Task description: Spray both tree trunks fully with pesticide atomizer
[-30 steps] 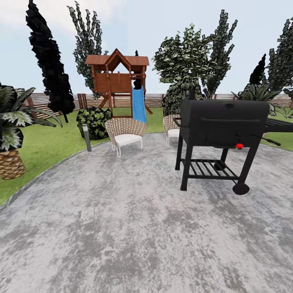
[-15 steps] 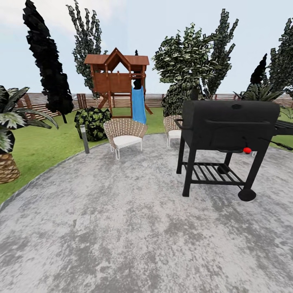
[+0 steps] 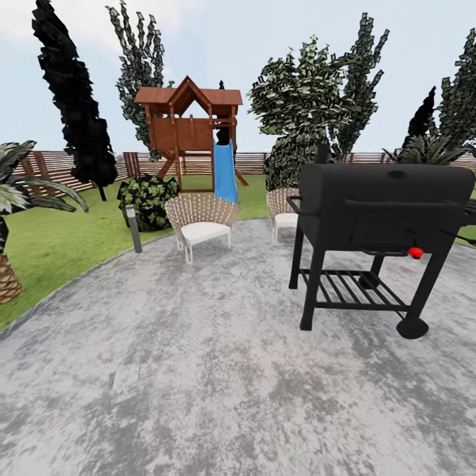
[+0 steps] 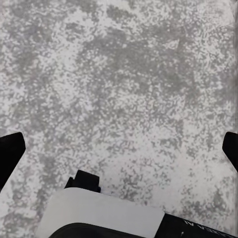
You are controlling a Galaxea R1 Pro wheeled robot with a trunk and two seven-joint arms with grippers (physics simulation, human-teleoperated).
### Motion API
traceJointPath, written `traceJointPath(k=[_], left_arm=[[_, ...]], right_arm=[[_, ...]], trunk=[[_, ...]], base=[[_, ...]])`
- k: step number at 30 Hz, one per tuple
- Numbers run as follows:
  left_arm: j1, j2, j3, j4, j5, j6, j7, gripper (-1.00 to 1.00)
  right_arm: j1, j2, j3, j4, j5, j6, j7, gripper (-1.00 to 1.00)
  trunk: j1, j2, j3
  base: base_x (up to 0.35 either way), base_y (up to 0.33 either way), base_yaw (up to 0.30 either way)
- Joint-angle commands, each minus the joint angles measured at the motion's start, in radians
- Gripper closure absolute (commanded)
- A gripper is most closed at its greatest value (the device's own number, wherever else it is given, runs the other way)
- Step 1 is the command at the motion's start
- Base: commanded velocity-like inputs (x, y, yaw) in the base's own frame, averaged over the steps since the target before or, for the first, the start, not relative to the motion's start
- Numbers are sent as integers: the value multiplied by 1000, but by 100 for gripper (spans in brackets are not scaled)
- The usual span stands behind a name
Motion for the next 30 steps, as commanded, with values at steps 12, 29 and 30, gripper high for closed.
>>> traceJointPath(k=[12,29,30], left_arm=[[-1,0,0,2,10,-2,-8,-100],[-1,0,0,2,10,-2,-8,-100],[-1,0,0,2,10,-2,-8,-100]], right_arm=[[-1,0,7,0,6,-2,-7,-100],[-1,-2,6,1,5,-1,-7,-100],[-1,-1,6,1,5,-1,-7,-100]], trunk=[[1,0,-1],[1,0,-1],[1,0,-1]], base=[[331,0,0],[331,0,-91],[331,0,-208]])
